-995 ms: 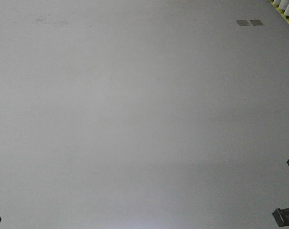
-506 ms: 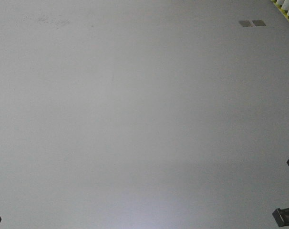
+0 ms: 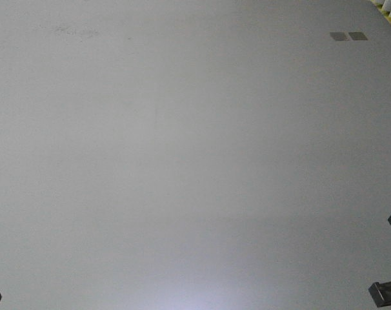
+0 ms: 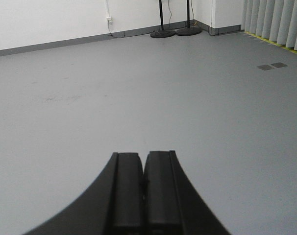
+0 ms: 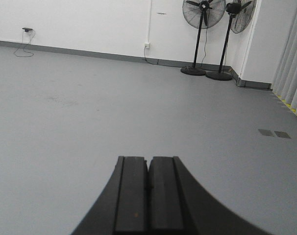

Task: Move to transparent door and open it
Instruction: 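Drive the base across the grey floor toward the glass sliding door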

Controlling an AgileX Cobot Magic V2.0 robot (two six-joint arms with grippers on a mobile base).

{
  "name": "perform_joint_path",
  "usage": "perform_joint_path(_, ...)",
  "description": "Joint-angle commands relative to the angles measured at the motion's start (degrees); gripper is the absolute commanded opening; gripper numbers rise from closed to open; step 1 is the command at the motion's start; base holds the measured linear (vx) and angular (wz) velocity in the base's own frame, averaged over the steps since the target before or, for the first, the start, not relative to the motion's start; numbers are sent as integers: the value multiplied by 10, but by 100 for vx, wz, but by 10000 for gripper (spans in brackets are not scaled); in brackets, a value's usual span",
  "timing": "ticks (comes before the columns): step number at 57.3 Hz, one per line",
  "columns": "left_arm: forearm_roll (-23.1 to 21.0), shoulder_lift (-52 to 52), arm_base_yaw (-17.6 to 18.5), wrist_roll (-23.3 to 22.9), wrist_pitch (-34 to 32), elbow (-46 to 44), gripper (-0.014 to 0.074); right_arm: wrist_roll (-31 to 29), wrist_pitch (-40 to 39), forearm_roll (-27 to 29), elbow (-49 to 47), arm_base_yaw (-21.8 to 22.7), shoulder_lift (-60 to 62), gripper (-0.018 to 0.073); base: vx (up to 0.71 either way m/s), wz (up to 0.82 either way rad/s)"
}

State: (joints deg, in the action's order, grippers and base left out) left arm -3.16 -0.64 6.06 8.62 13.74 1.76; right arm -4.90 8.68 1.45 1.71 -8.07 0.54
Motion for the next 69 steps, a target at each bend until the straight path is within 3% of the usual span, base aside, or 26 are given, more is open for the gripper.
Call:
perform_joint_path(1,-2,-8,5,-1,-48,4,76,0,-46,-5,3,1,7,1,20,-1)
perform_joint_path(29,-2,-8,5,-1,-48,4,76,0,-46,-5,3,2,7,1,25,8)
perform_joint_path(69,-2,-8,5,-1,-48,4,76,0,-46,-5,3,2,7,1,36,48)
